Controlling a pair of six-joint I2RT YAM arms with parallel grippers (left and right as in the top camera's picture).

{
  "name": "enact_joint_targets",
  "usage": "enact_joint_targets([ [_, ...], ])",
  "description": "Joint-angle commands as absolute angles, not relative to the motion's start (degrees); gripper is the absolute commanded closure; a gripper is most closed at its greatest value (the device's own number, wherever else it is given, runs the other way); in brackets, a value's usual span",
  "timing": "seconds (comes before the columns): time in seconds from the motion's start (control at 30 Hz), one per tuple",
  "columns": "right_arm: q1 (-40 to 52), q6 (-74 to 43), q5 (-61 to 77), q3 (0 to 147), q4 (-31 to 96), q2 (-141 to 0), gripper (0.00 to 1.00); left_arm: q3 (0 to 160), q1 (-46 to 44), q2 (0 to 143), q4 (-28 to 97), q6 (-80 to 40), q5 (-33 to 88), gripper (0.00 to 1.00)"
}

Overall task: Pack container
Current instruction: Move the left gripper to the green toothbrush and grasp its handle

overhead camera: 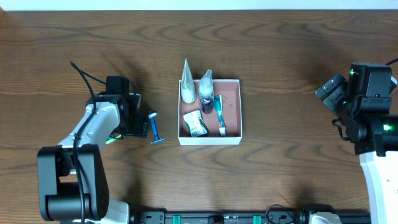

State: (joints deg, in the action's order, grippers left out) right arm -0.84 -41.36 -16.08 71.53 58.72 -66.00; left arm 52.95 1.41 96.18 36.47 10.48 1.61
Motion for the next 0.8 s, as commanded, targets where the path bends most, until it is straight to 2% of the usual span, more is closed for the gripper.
enact_joint_targets([
  [0.0,-1.1,-40.62,-16.47,71.99,58.76,-66.0,0.01,52.71,1.65,96.71,35.83,12.03,2.39,0.18],
  [0.17,-1.1,-40.62,-16.45,71.99,58.76,-66.0,0.01,52.71,1.65,96.79,34.7,12.05,2.44,0.2],
  [0.4,-1.13,-40.62,-16.47,71.99,58.76,-66.0,0.01,52.42,1.65,97.25,34.57,12.01,2.44,0.41],
  [0.5,-1.13,-40.62,-16.47,71.99,58.74,-66.0,0.01,51.48,1.65,97.45,34.22,12.01,2.44,0.46],
  [0.7,-1.1,-40.62,-16.47,71.99,58.76,-66.0,0.01,50.04,1.65,99.02,33.3,12.01,2.42,0.47],
  [0.77,-1.1,-40.62,-16.47,71.99,58.76,-66.0,0.01,49.98,1.65,99.33,33.1,11.99,2.42,0.53],
])
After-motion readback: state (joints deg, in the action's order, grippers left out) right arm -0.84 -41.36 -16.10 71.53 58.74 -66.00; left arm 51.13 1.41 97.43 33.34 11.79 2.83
